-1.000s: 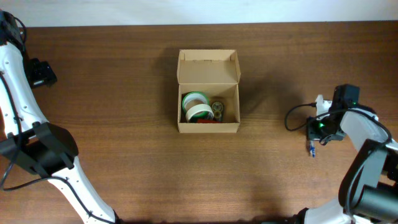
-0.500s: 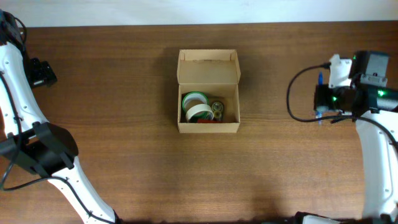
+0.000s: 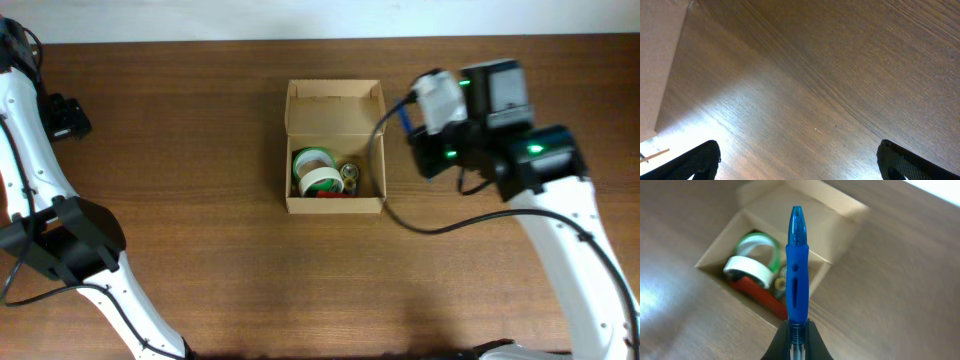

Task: Pack container
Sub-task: 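Carry the blue pen with the right gripper over the box, then lower the blue pen into the box and open the right gripper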

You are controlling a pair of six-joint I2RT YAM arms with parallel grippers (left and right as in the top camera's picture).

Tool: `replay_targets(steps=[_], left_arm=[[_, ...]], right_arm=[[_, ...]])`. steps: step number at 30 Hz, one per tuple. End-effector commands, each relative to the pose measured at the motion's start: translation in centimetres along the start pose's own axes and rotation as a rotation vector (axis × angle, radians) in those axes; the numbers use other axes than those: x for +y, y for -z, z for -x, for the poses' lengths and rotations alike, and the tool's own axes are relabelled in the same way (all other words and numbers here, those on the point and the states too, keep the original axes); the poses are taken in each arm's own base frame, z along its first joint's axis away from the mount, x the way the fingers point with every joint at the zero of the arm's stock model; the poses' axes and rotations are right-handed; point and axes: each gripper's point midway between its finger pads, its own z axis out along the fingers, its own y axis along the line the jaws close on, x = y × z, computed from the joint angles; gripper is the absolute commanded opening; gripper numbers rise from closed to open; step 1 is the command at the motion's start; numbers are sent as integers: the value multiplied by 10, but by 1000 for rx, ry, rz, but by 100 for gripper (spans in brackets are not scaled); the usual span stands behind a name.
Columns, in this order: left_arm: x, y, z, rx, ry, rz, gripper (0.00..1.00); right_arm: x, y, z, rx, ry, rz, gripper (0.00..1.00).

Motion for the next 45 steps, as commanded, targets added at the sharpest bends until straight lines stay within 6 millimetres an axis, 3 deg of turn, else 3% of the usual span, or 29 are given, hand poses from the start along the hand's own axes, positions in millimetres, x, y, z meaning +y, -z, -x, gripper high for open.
replay_targets(steps=[1,8,11,14,21,28,45], left_arm=[[4,5,-1,-9,-6,6,100],[4,5,-1,-9,-6,6,100],[4,5,-1,-9,-6,6,100],[4,5,-1,-9,-6,6,100],[4,5,-1,-9,-6,6,100],[4,5,-1,-9,-6,6,100],[4,5,-1,-9,-6,6,100]], right_arm=[[21,-25,10,11,202,57,3],[50,-84,-11,124,556,175,4],[64,-98,-18,155,763,198,3],[61,-107,-14,189,836,95,4],[83,-111,-16,205,899,98,4],[87,-111,-20,210,902,121,4],[102,-158,-56,315,874,274,4]])
